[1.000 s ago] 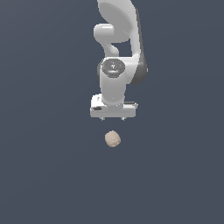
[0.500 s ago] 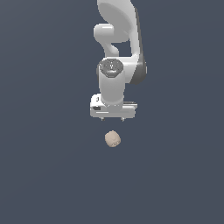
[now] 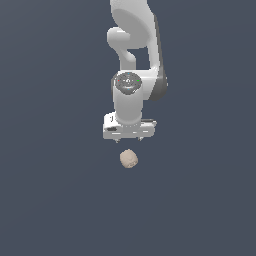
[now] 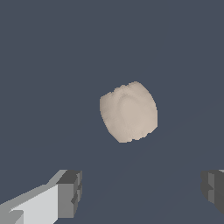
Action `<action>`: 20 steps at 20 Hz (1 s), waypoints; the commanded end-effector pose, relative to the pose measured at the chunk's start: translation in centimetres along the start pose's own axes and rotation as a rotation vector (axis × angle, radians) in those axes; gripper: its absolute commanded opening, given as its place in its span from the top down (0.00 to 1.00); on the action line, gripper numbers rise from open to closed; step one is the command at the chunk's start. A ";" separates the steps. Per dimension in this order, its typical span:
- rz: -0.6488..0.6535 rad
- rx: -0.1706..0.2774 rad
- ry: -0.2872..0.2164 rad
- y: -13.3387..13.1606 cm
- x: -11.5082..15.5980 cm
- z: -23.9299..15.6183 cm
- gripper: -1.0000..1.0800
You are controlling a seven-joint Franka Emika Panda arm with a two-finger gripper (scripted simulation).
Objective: Pick up the object and move it to a goal position.
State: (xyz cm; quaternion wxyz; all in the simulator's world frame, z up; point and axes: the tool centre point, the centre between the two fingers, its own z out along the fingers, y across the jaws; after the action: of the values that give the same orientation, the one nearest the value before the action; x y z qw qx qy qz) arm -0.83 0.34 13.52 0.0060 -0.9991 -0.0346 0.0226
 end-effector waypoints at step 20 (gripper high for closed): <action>-0.404 -0.022 0.040 0.3 4.3 4.1 0.04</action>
State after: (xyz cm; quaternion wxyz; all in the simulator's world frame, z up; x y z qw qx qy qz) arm 3.11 0.36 9.39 0.0003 -0.9738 -0.2275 0.0017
